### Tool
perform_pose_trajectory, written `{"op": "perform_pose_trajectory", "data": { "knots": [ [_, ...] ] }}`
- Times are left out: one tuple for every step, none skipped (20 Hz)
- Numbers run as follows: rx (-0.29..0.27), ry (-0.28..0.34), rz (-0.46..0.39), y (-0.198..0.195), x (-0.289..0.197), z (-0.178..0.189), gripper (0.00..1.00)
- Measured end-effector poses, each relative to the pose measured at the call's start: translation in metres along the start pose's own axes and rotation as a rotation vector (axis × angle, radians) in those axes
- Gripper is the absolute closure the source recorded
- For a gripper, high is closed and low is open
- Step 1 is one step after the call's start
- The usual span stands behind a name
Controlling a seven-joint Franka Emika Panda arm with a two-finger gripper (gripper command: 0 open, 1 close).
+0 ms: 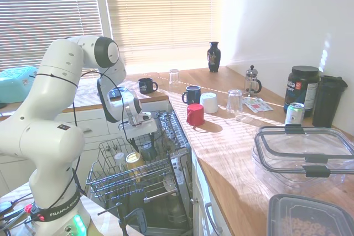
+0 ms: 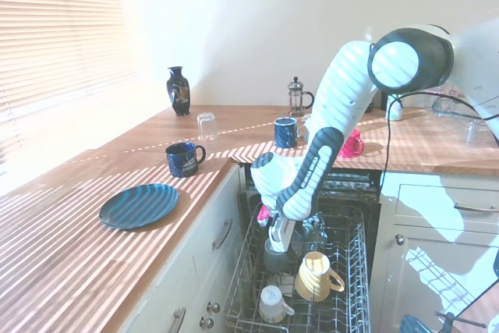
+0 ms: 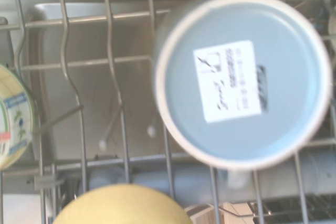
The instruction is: Remove a mug cup out of the dishwasher
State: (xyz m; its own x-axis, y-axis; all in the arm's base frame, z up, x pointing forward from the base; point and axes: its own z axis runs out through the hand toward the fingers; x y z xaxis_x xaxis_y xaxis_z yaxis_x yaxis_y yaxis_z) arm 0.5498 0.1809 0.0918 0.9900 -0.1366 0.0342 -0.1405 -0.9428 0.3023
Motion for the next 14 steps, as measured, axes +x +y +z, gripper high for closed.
{"op": "perform_pose_trajectory", "data": {
  "knots": [
    [-0.006, -0.002, -0.002, -0.003, 0.002, 0.003, 0.00],
    [-0.009, -0.002, -0.004, -0.007, 0.003, 0.006, 0.00],
    [-0.013, -0.002, -0.006, -0.010, 0.005, 0.009, 0.00],
    [-0.019, -0.002, -0.007, -0.013, 0.007, 0.013, 0.00],
    [-0.026, -0.004, -0.007, -0.014, 0.009, 0.017, 0.00],
    [-0.031, -0.005, -0.006, -0.014, 0.012, 0.020, 0.00],
    [-0.032, -0.005, -0.005, -0.015, 0.015, 0.024, 0.00],
    [-0.033, -0.006, -0.003, -0.016, 0.018, 0.027, 0.00],
    [-0.033, -0.006, -0.002, -0.017, 0.020, 0.030, 0.00],
    [-0.034, -0.006, -0.003, -0.018, 0.023, 0.033, 0.00],
    [-0.030, -0.006, -0.002, -0.020, 0.027, 0.033, 1.00],
    [-0.026, -0.005, -0.002, -0.022, 0.031, 0.033, 1.00],
    [-0.025, -0.009, -0.003, -0.023, 0.034, 0.032, 1.00],
    [-0.025, -0.011, -0.006, -0.024, 0.037, 0.031, 1.00]
  ]
}}
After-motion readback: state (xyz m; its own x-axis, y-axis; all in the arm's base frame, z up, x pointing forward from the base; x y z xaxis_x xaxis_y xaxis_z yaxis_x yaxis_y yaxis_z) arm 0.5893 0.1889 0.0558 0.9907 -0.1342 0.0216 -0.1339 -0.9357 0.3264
